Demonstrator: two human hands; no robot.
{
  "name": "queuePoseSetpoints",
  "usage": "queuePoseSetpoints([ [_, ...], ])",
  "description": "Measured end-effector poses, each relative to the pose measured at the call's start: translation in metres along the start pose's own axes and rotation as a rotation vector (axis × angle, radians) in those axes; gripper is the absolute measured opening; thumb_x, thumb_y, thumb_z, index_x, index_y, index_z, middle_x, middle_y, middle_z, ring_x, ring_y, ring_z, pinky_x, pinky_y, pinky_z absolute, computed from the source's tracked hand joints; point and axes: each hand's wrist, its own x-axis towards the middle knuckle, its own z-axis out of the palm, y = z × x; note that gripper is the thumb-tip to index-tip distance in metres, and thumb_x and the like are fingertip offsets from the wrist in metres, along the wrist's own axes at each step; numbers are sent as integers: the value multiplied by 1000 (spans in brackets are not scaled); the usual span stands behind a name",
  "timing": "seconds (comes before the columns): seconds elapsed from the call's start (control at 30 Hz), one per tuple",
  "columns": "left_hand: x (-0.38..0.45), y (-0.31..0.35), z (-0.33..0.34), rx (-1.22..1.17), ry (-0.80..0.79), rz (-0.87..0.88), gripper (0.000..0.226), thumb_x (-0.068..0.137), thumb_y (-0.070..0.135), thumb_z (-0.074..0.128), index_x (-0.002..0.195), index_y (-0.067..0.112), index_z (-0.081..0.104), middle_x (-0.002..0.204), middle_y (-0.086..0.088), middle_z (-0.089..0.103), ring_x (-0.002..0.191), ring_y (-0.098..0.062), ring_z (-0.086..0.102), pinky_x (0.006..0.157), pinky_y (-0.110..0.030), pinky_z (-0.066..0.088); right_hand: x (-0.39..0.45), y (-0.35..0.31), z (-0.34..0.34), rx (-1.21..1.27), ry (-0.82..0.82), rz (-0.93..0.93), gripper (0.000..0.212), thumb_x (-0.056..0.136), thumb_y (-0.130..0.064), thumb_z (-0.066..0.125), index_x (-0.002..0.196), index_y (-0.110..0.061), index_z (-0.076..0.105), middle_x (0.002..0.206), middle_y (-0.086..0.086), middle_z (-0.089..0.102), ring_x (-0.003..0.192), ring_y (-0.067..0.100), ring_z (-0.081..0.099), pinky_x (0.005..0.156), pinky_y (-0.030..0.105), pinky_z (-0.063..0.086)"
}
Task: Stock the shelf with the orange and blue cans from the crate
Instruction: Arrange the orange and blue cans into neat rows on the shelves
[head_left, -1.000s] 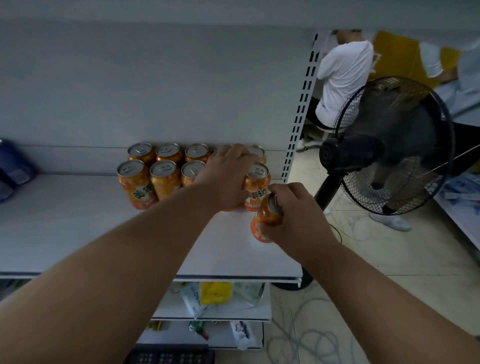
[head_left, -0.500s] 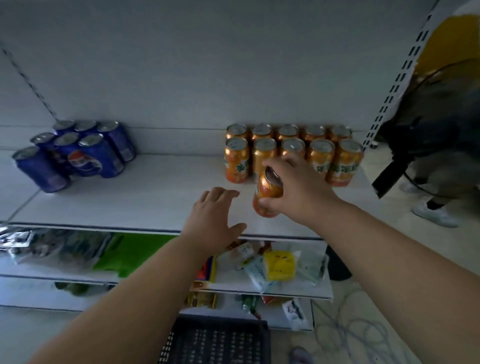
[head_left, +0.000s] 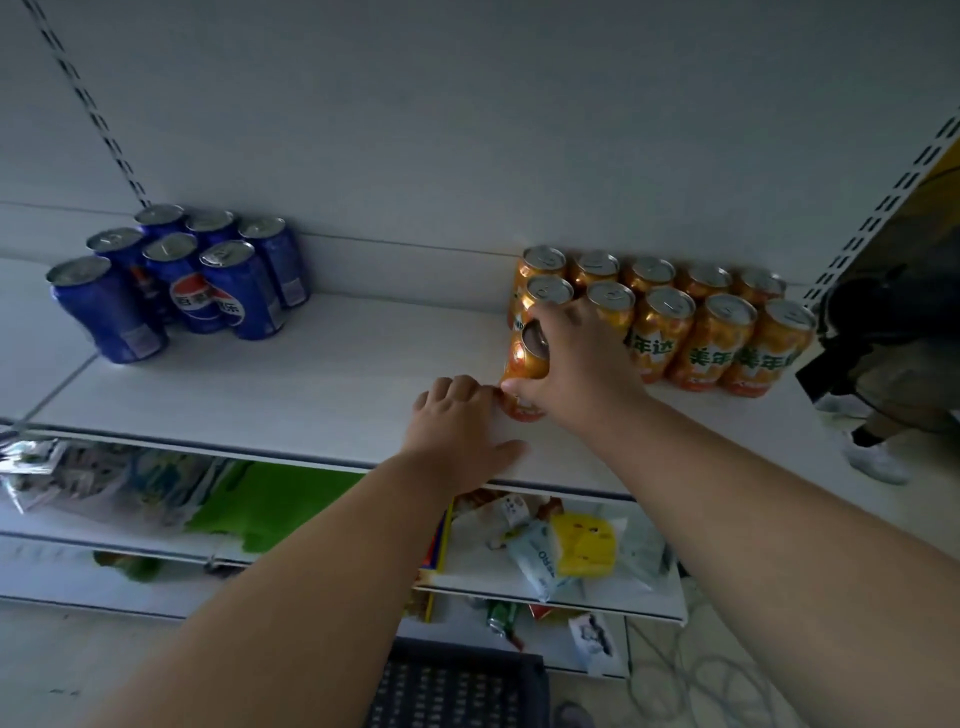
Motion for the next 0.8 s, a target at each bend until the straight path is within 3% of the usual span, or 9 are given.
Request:
queuePoseSetpoints([
  [0.27,8,1,13,17,62,7,68,81,70,45,139,33,43,135,3,41,130,-23,28,109,-38,22,-7,16,13,196,32,36,90,74,-50,78,147,-24,31,139,7,43,129,25,42,101,34,39],
  [0.43,11,-3,12,-8,50,16,63,79,70,47,135,40,46,134,4,44,129,-23,29,107,-39,24,-26,28,10,235,67,42,67,84,-33,72,142,-21,41,138,4,45,123,21,48,97,31,44],
  [0.53,13,-3,11,-51,67,-25,65,77,70,48,134,38,46,134,4,50,127,-25,36,103,-41,30,-25,36,5,243,45,23,53,89,-26,67,138,-20,48,137,2,47,116,17,53,84,24,40],
  [0.7,25,11,8,-114,86,-115,73,74,81,40,129,34,53,128,7,59,120,-23,50,98,-40,38,-14,47,4,288,40,-88,44,84,-31,73,123,-21,55,121,-1,54,106,13,54,86,30,49],
  [0.8,25,23,3,-260,99,-174,65,76,71,53,125,28,58,123,5,62,118,-22,53,97,-36,40,-11,56,5,358,23,-111,44,82,-34,76,118,-22,55,112,-7,55,100,7,54,80,20,46],
])
